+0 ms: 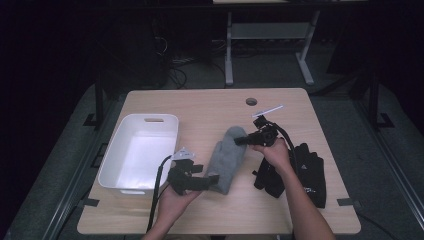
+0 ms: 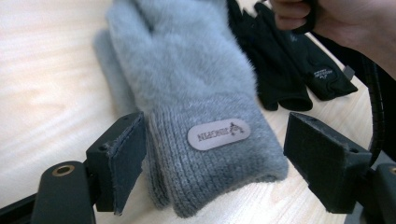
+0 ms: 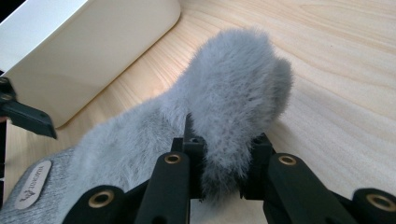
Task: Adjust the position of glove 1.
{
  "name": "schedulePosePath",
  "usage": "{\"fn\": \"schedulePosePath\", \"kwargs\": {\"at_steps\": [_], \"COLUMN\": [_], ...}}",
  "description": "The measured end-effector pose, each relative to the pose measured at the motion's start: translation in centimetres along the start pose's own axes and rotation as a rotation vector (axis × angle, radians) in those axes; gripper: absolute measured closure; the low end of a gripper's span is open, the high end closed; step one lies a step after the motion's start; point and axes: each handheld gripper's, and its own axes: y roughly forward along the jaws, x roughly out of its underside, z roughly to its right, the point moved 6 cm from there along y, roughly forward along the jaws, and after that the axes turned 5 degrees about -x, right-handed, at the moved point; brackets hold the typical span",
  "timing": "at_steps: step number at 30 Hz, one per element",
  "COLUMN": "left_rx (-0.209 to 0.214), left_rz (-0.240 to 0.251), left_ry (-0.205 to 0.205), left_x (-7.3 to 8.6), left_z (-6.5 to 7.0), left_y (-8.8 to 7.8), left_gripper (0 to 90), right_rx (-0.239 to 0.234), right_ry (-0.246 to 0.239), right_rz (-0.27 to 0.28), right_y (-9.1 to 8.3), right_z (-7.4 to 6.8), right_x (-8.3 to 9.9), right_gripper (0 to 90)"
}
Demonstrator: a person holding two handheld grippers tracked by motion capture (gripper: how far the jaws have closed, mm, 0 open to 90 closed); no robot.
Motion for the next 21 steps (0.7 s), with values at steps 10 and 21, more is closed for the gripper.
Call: {"fn": "schedulePosePath", "kwargs": {"at_steps": [10, 21], "left_rx": [0.037, 0.058], "left_rz": [-0.120, -0.197], "left_ry": [-0.095, -0.151], "left_x": [0.7, 1.2], "left_z": [-0.7, -1.6], "left_y": [1.8, 2.8], "left_gripper": [21.6, 24.6], "right_rx": [-0.003, 0.012], "right_ry": [-0.047, -0.054], "right_rz": [-0.010, -0.025], "right_y": [-0.2, -0.1], "right_z": [0.4, 0.4], "right_x": [1.0, 1.2], "right_gripper": [75.8, 75.5]}}
